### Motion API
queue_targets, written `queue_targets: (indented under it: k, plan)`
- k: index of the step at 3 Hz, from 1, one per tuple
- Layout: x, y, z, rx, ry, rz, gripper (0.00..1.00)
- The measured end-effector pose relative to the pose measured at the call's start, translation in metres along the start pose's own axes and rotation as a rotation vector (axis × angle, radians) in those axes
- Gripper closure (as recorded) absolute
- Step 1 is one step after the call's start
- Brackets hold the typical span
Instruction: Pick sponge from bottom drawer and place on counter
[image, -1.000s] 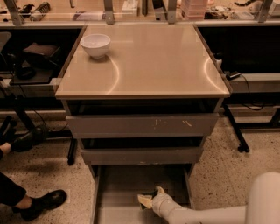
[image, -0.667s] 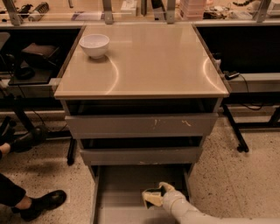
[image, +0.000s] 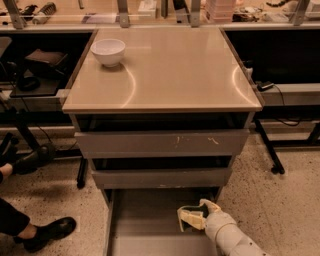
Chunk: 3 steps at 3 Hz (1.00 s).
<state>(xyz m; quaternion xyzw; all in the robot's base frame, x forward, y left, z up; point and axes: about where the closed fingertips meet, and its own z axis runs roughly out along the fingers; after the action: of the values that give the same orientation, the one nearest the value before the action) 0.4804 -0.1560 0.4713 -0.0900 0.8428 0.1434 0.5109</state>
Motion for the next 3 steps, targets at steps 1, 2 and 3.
queue_targets:
  k: [1, 2, 3]
  plan:
    - [0.000, 0.000, 0.000, 0.000, 0.000, 0.000, 1.00]
    - [-0.039, -0.006, -0.002, 0.001, -0.055, 0.001, 1.00]
    - [-0.111, 0.007, -0.013, -0.003, -0.114, -0.009, 1.00]
